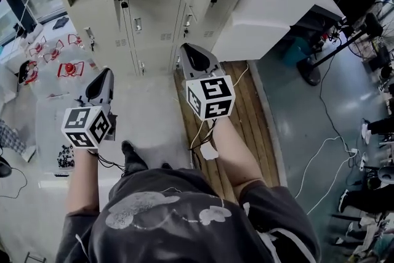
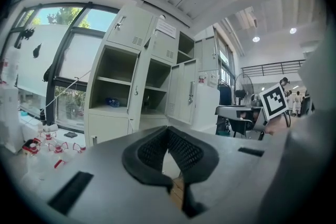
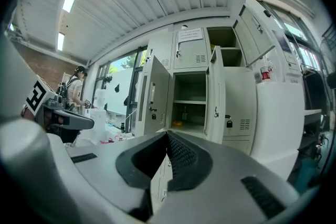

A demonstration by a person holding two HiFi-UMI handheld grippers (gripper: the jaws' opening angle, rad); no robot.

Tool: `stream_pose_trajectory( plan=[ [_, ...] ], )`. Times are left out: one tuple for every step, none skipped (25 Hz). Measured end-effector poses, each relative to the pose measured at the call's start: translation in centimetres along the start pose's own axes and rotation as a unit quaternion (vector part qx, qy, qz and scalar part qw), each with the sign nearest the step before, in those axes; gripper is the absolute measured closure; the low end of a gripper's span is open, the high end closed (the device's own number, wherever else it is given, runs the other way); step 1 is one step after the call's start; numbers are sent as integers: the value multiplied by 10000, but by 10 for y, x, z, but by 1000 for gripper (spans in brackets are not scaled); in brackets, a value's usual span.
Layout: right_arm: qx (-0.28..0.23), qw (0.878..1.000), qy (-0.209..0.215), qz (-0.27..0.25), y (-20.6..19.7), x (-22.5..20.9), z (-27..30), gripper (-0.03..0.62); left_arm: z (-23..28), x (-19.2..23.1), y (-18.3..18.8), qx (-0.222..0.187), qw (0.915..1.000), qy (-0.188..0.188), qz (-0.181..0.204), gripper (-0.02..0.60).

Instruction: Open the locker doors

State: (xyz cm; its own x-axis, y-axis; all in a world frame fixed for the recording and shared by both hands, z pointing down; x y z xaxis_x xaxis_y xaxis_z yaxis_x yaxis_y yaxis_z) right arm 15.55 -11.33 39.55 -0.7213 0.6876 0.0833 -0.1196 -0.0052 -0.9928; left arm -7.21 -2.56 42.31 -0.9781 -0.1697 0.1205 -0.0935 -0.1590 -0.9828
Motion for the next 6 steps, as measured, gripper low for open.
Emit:
stream_pose_trajectory(
  plan=[
    [30, 10000, 16, -40, -3, -1, -8, 565, -4, -6, -4, 12, 10000, -6, -3, 572],
    [53, 9999, 35, -84, -7, -2, -16, 565, -7, -12, -7, 26, 10000, -11, 2, 572],
    [70, 9999, 51, -122, -10, -4, -23, 565, -11, -18, -10, 36, 10000, -16, 13, 572],
    [82, 9998, 60, -150, -14, -6, -30, 565, -14, -23, -12, 43, 10000, -20, 27, 572],
    [93, 9998, 64, -170, -17, -9, -37, 565, -17, -28, -15, 48, 10000, -24, 42, 572],
    [104, 9998, 66, -185, -20, -11, -44, 565, -20, -33, -17, 52, 10000, -28, 57, 572]
  ],
)
Point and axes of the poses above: the fingertips, and each gripper's own axes: z forward along the fingers, x to its left, y out of its top, the point moved 5 cm from there along -z, backward along the fingers, and after that the axes turned 4 degrees about y, right-handed, at the moved point
